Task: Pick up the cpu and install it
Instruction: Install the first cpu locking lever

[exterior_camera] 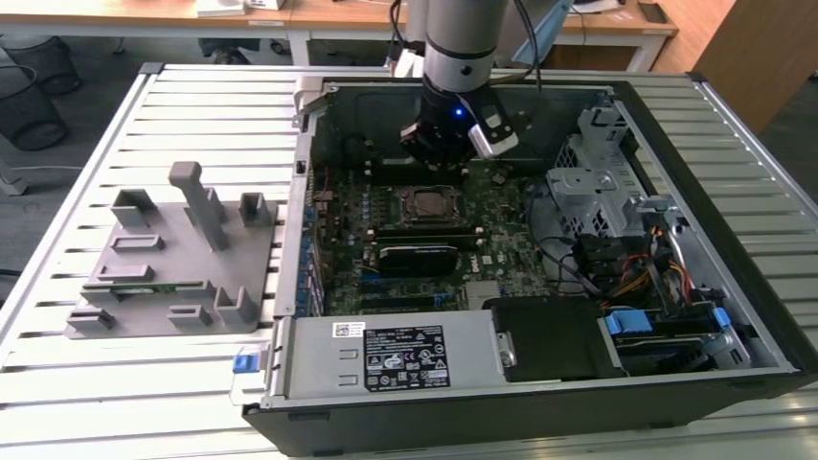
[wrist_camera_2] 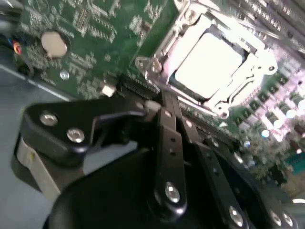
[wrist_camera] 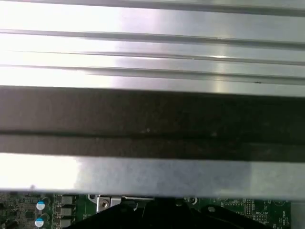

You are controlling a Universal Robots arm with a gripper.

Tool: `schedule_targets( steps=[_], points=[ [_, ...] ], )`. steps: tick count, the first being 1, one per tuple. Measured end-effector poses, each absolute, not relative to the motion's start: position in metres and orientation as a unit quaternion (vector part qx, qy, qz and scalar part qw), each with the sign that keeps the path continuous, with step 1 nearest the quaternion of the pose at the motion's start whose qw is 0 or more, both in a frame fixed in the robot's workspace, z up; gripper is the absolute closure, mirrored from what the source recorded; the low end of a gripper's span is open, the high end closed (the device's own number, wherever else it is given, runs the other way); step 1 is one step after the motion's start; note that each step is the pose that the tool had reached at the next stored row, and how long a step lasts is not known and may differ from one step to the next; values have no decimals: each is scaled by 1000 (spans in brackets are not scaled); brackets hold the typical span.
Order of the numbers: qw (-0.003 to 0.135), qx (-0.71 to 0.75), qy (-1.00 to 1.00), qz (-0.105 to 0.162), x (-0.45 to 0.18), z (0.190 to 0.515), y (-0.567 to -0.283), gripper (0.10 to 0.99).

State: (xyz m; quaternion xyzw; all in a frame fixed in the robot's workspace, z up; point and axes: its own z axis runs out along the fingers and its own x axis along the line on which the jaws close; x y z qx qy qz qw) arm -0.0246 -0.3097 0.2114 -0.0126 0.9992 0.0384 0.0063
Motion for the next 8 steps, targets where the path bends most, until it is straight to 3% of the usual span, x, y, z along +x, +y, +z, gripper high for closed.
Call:
schedule_targets(
  steps=[8],
  points=[
    [6,-13,999,38,-25,211,-311,980]
  ],
)
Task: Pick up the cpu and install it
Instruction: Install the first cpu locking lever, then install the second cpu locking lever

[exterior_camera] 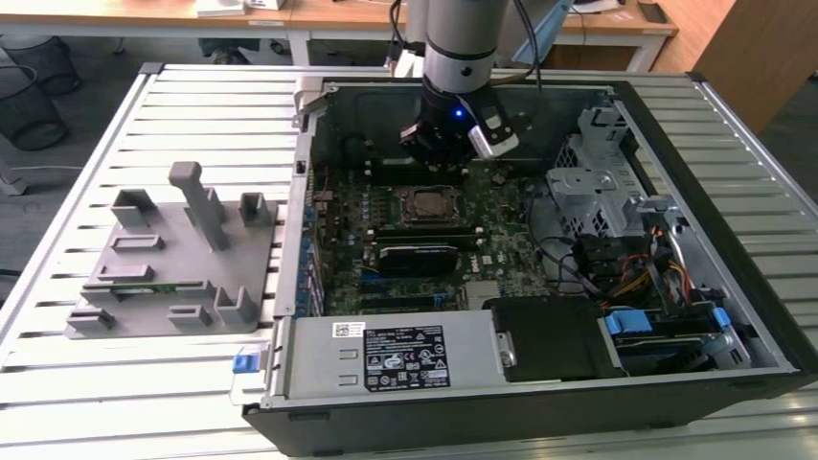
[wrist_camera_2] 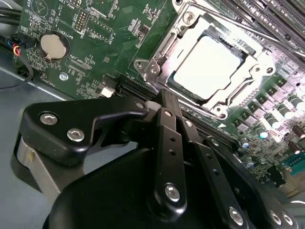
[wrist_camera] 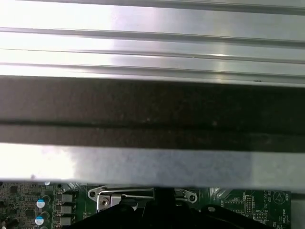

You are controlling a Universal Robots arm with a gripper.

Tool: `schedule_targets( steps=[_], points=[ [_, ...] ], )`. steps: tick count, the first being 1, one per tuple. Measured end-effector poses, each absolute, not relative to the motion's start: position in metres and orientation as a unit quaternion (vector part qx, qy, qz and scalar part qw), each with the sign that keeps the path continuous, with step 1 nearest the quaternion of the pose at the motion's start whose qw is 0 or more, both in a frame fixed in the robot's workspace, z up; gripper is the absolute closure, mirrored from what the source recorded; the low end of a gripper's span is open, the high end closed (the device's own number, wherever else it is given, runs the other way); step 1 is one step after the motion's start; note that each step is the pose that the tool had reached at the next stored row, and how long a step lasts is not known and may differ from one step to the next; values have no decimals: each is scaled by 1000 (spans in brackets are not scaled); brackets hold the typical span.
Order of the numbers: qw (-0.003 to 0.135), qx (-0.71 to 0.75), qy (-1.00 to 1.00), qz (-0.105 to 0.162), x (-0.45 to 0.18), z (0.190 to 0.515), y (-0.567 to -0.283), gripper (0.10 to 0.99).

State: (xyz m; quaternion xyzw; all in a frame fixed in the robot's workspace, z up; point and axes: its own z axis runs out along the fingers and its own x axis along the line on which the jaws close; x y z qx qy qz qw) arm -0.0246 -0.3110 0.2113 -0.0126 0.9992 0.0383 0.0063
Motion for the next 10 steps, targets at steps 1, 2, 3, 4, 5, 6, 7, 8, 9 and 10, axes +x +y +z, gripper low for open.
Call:
schedule_targets(
  steps=[1,2,3,4,5,6,7,8,9,10],
  points=[
    [6,-13,999,38,-25,211,-311,980],
    [6,-13,999,38,-25,211,-312,980],
    [6,-13,999,38,-25,211,-312,980],
    [6,-13,999,38,-25,211,-312,980],
    [6,-13,999,38,-25,211,-313,980],
    [6,-13,999,38,-25,211,-314,980],
    [6,-13,999,38,-25,211,-315,980],
    [6,-13,999,38,-25,211,-315,980],
    [6,-13,999,38,-25,211,-316,980],
    [6,-13,999,38,-25,211,-317,980]
  ],
)
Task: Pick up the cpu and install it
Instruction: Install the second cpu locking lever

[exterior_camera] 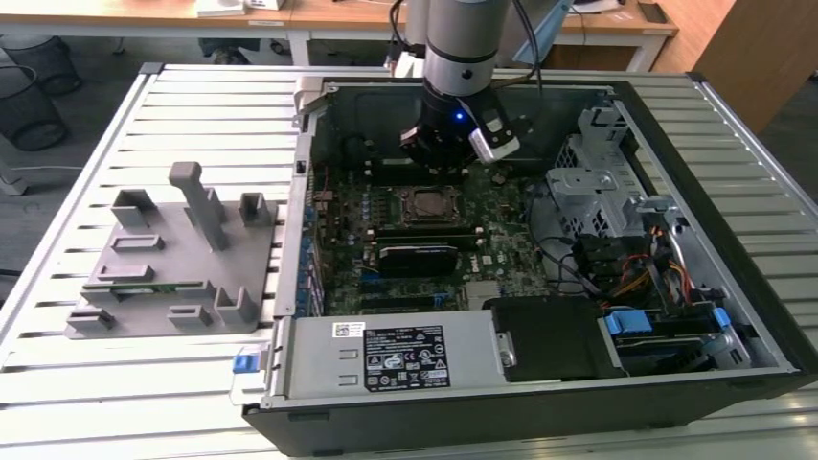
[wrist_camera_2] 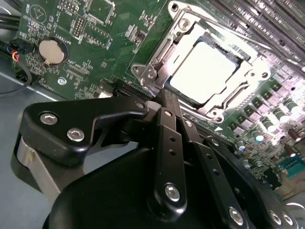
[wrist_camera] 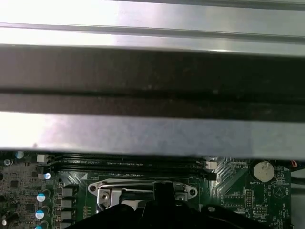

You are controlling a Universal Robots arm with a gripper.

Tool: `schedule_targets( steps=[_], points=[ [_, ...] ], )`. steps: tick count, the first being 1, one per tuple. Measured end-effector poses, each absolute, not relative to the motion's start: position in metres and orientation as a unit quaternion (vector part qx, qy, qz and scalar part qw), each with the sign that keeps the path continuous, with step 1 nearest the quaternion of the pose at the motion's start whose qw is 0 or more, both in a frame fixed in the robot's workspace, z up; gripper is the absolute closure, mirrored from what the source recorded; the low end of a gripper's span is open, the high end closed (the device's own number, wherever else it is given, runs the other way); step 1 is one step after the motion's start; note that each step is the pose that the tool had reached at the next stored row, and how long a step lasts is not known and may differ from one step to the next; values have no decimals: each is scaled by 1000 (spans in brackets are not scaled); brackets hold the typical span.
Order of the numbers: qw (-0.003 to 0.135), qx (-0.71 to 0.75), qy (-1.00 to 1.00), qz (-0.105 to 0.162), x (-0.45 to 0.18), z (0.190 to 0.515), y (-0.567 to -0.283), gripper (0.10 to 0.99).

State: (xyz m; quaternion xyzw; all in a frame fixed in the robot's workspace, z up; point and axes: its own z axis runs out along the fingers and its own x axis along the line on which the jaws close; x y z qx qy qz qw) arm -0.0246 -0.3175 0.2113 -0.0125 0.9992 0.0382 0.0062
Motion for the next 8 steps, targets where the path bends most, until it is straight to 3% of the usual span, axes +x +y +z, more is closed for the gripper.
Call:
schedule_targets(
  steps=[8],
  points=[
    [6,-13,999,38,-25,212,-328,980]
  ],
)
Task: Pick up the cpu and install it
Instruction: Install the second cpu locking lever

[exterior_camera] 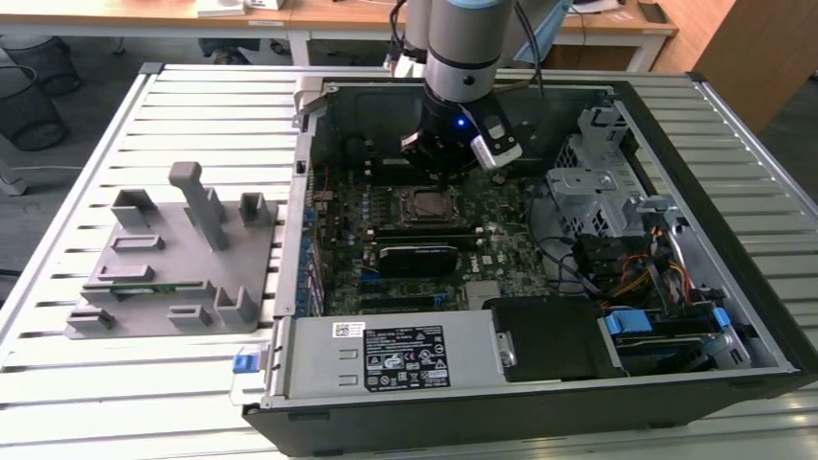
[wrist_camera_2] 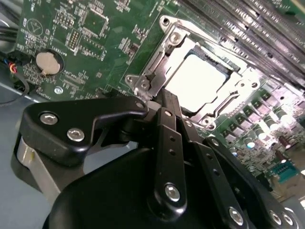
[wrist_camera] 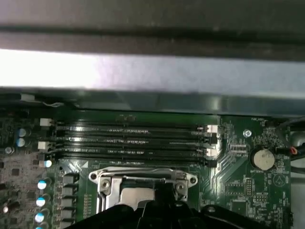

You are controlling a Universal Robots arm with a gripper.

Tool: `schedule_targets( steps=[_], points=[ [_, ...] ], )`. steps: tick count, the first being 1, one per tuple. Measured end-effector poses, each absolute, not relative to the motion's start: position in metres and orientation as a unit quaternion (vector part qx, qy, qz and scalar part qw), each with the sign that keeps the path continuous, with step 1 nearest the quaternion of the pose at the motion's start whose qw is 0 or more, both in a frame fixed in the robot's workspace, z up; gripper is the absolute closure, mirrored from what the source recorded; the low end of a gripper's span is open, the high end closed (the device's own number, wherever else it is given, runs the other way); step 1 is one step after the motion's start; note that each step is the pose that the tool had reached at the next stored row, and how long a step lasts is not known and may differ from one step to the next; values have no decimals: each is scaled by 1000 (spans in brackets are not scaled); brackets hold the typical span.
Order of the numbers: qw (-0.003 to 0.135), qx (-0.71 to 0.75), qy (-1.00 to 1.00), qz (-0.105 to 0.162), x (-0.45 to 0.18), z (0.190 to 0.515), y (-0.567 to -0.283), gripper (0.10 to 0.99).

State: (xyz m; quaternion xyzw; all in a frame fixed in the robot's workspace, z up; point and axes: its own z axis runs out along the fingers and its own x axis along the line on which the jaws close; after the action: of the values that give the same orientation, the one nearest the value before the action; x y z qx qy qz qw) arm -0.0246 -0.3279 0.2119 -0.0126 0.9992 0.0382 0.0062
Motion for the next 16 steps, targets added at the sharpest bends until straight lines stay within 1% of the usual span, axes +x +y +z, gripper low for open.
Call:
schedule_targets(
  steps=[5,8,16],
  points=[
    [6,-13,999,38,-25,232,-328,980],
    [6,-13,999,38,-24,235,-330,980],
    [5,-13,999,38,-25,235,-357,980]
  ],
)
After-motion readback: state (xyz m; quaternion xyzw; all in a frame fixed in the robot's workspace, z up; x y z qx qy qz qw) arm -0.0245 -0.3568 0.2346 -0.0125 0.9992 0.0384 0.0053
